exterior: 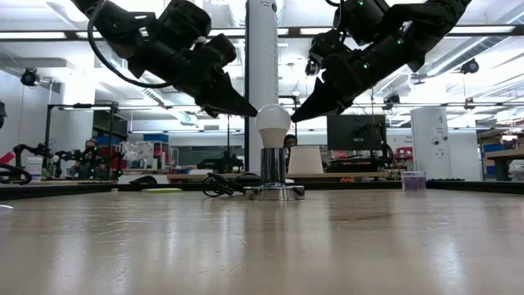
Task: Screw lightbulb
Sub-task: Insert the lightbulb into the lamp
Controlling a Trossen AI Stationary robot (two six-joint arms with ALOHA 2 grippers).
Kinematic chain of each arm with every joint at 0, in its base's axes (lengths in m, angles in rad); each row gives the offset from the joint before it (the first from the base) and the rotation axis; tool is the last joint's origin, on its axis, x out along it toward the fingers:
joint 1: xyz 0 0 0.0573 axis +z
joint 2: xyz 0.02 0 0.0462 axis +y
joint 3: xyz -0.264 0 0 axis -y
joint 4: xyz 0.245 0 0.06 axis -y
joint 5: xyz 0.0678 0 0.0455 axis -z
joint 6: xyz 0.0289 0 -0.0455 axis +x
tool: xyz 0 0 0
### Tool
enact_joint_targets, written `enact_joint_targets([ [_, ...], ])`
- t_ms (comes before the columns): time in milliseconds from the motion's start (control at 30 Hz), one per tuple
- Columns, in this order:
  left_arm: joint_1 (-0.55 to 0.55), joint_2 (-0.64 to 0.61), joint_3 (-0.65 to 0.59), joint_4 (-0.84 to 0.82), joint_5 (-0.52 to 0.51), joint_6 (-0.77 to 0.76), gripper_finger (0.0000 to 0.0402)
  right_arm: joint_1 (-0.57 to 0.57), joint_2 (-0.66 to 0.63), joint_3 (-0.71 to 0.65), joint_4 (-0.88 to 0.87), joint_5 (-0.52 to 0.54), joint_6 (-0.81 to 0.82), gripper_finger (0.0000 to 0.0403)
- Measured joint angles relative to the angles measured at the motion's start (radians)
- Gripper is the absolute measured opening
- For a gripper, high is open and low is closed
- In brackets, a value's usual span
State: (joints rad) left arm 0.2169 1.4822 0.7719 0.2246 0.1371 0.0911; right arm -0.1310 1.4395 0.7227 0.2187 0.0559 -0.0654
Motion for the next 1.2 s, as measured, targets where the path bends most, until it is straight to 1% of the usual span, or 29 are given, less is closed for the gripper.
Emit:
enact_joint_targets([
  [733,0.000,-0.013,0.000,-0.022,0.002,-0.023,0.0000,0.000,0.000,0.000,-0.016,0.028,0.005,0.0000],
  [833,0.000,-0.022,0.000,-0.034,0.002,-0.023,0.0000,-0.001,0.000,0.000,-0.040,0.049,0.005,0.0000],
  [1200,0.000,-0.042,0.000,-0.074,0.003,-0.014,0.0000,-0.003,0.000,0.001,-0.062,0.050,0.006,0.0000],
])
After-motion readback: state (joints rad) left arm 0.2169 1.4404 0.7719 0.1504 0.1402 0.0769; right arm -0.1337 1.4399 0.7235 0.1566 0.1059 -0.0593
